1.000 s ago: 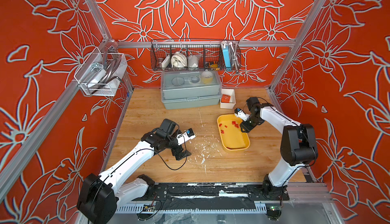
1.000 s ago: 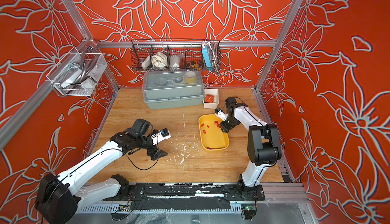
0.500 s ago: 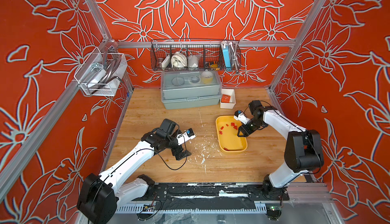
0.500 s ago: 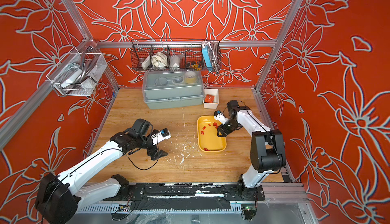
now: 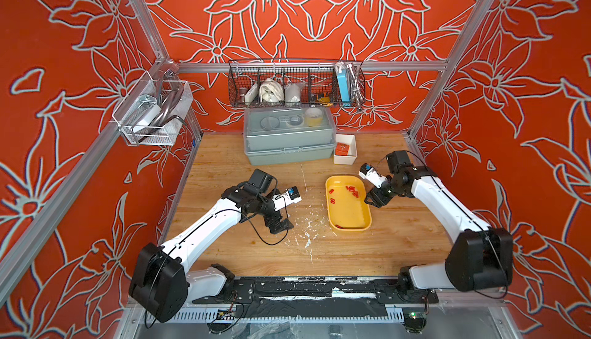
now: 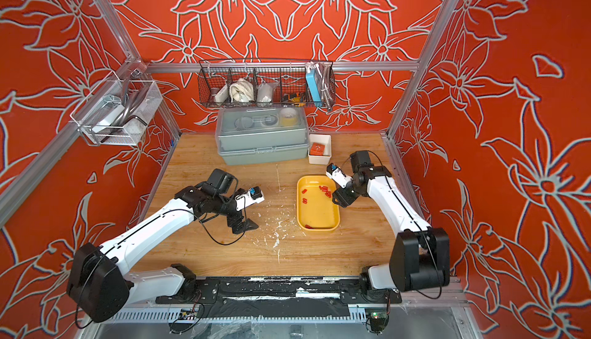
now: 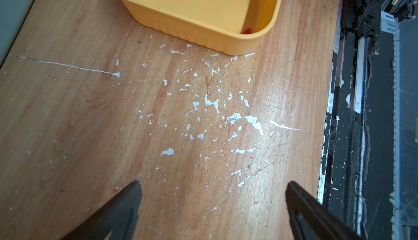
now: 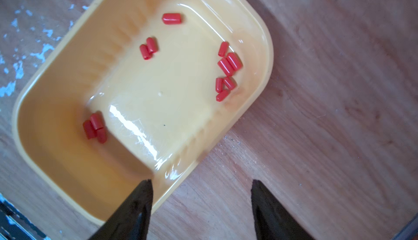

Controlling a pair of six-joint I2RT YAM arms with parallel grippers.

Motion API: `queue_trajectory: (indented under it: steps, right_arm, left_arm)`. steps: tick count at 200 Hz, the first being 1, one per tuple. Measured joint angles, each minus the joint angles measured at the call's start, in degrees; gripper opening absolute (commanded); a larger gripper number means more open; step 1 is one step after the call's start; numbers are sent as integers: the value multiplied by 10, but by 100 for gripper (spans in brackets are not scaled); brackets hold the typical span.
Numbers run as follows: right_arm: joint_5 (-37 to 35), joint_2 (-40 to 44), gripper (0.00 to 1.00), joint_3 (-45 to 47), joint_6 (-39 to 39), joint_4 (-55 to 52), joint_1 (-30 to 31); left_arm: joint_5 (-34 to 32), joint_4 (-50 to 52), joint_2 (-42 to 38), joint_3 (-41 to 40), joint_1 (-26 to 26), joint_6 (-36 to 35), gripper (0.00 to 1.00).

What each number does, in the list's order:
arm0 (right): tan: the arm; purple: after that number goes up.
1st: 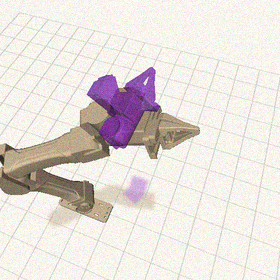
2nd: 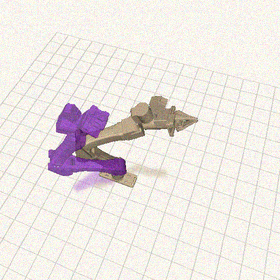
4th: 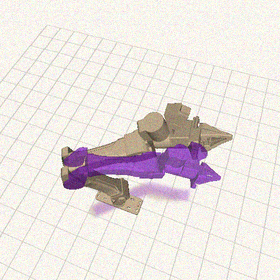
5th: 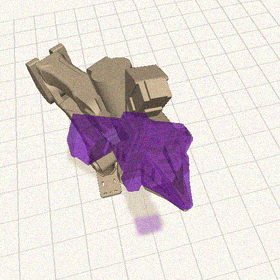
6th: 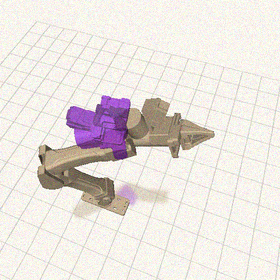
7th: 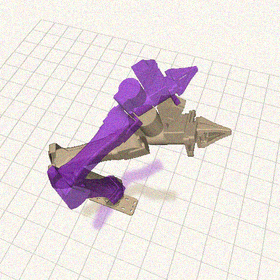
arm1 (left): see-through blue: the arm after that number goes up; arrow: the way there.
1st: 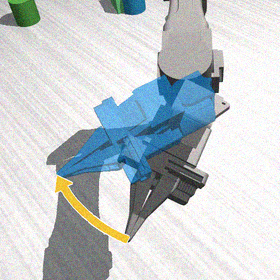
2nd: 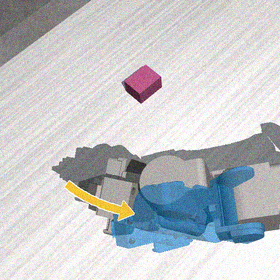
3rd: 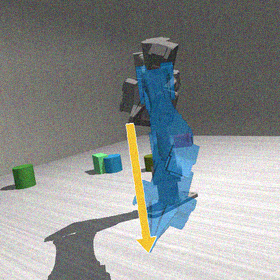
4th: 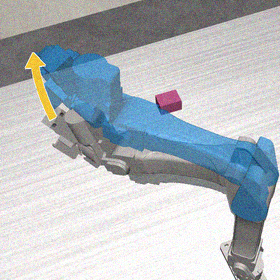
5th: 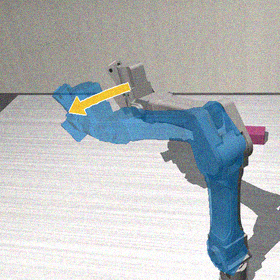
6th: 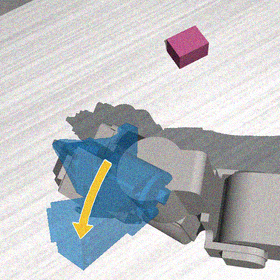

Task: Take the screw protection sleeves out of the storage box
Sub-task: Adjust the storage box at the center of the board.

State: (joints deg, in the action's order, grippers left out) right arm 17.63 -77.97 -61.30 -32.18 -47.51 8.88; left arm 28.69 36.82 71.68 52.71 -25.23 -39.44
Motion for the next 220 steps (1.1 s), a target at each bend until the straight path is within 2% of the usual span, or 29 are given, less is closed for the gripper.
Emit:
queue_trajectory:
  steps: [44, 81, 99, 146, 179, 220]
  right_arm:
    - [68, 114, 84, 102, -138, -10, 68]
    - [81, 134, 81, 165, -179, 8, 114]
    - [75, 127, 77, 188, -186, 30, 130]
    - [59, 101, 66, 215, -196, 81, 156]
    - [48, 77, 52, 222, -197, 106, 179]
    - [27, 53, 33, 222, -198, 118, 202]
  left_arm:
    - [39, -10, 8, -7, -5, 4, 98]
    - [93, -23, 28, -9, -23, -3, 96]
    - [110, -51, 44, -10, -35, 13, 94]
    - [139, -191, 56, -49, -45, 125, 93]
    - [151, -240, 56, -76, -46, 150, 94]
    - [150, -248, 53, -88, -48, 148, 96]
